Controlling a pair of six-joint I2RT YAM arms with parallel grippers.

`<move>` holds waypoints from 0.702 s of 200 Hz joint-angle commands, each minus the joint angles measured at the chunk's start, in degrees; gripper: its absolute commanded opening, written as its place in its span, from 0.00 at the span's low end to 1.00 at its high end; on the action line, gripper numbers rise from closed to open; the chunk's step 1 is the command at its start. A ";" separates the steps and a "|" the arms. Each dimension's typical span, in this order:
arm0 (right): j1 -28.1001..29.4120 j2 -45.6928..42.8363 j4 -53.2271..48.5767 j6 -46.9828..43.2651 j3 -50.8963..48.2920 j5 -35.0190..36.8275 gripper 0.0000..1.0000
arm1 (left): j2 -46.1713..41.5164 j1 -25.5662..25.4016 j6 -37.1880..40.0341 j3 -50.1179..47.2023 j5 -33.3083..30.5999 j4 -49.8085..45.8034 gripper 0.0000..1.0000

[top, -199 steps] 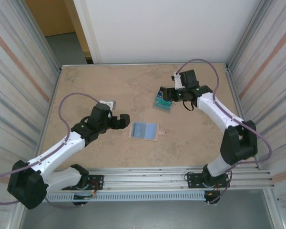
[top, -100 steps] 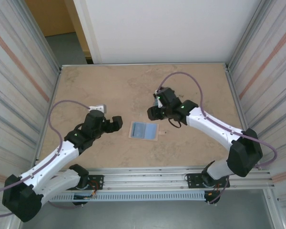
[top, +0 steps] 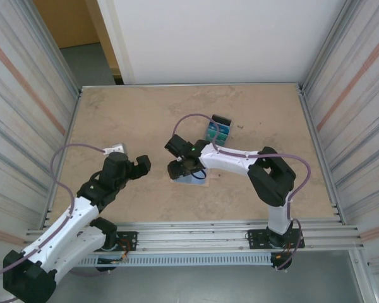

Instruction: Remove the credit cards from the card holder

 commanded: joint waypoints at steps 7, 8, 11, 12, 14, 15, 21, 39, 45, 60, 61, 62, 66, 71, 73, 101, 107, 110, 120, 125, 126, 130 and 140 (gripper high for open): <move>0.04 3.34 -3.93 1.38 3.68 2.60 0.64 | -1.23 0.78 -1.01 -1.04 -0.68 -1.13 0.98; 0.03 3.46 -3.93 1.37 3.70 2.63 0.64 | -1.21 0.79 -0.98 -1.04 -0.68 -1.13 0.99; 0.02 3.73 -3.94 1.40 3.84 2.59 0.64 | -1.19 0.85 -0.95 -1.12 -0.67 -1.13 0.99; 0.02 3.79 -3.94 1.43 3.83 2.54 0.64 | -1.19 0.87 -1.00 -1.12 -0.67 -1.13 0.99; 0.01 3.96 -4.00 1.42 3.97 2.50 0.64 | -1.23 0.87 -0.94 -1.12 -0.61 -1.13 0.99; 0.01 4.04 -4.02 1.43 4.07 2.58 0.64 | -1.21 0.88 -0.95 -1.13 -0.60 -1.13 0.99; 0.09 4.52 -4.16 1.36 4.36 2.50 0.64 | -1.26 0.96 -0.98 -1.21 -0.51 -1.08 0.99; 0.17 5.66 -4.68 1.45 4.82 2.49 0.63 | -1.28 1.09 -1.05 -1.38 -0.43 -0.95 0.99; 0.23 5.93 -4.88 1.62 4.95 2.72 0.63 | -1.32 1.06 -1.09 -1.50 -0.39 -0.87 0.99; 0.27 6.28 -5.18 1.75 4.60 3.05 0.62 | -1.20 1.14 -1.05 -1.57 -0.03 -0.60 0.99; 0.32 6.30 -5.17 1.78 4.56 3.08 0.62 | -1.19 1.14 -1.05 -1.52 -0.05 -0.65 0.99; 0.34 6.34 -5.17 1.79 4.54 3.13 0.62 | -1.19 1.14 -1.09 -1.54 -0.01 -0.62 0.99; 0.36 6.35 -5.25 1.80 4.44 3.23 0.62 | -1.25 1.14 -1.09 -1.64 0.07 -0.53 0.99; 0.34 6.37 -5.26 1.80 4.27 3.38 0.62 | -1.13 1.14 -1.12 -1.66 0.17 -0.52 0.99; 0.36 6.39 -5.26 1.84 4.22 3.39 0.62 | -1.11 1.14 -1.12 -1.66 0.26 -0.47 0.99; 0.47 6.49 -5.26 1.89 3.56 3.76 0.61 | -0.95 1.25 -1.19 -1.68 0.63 -0.34 0.99; 0.54 6.58 -5.26 1.81 3.55 3.85 0.61 | -0.92 1.22 -1.21 -1.72 0.56 -0.34 0.99; 0.54 6.66 -5.32 1.80 3.52 3.89 0.61 | -0.91 1.23 -1.21 -1.74 0.58 -0.33 0.99; 0.54 6.89 -5.48 1.71 3.56 3.98 0.61 | -0.98 1.23 -1.26 -1.77 0.64 -0.25 0.99; 0.62 7.04 -5.56 1.71 3.55 3.98 0.60 | -0.93 1.23 -1.31 -1.79 0.68 -0.25 0.98; 0.63 7.11 -5.59 1.71 3.55 4.02 0.60 | -0.93 1.23 -1.35 -1.76 0.66 -0.20 0.99; 0.63 7.18 -5.65 1.70 3.55 4.05 0.60 | -0.92 1.23 -1.38 -1.74 0.69 -0.16 0.98; 0.80 7.35 -5.77 1.65 3.52 4.09 0.60 | -0.90 1.23 -1.45 -1.75 0.73 -0.07 0.99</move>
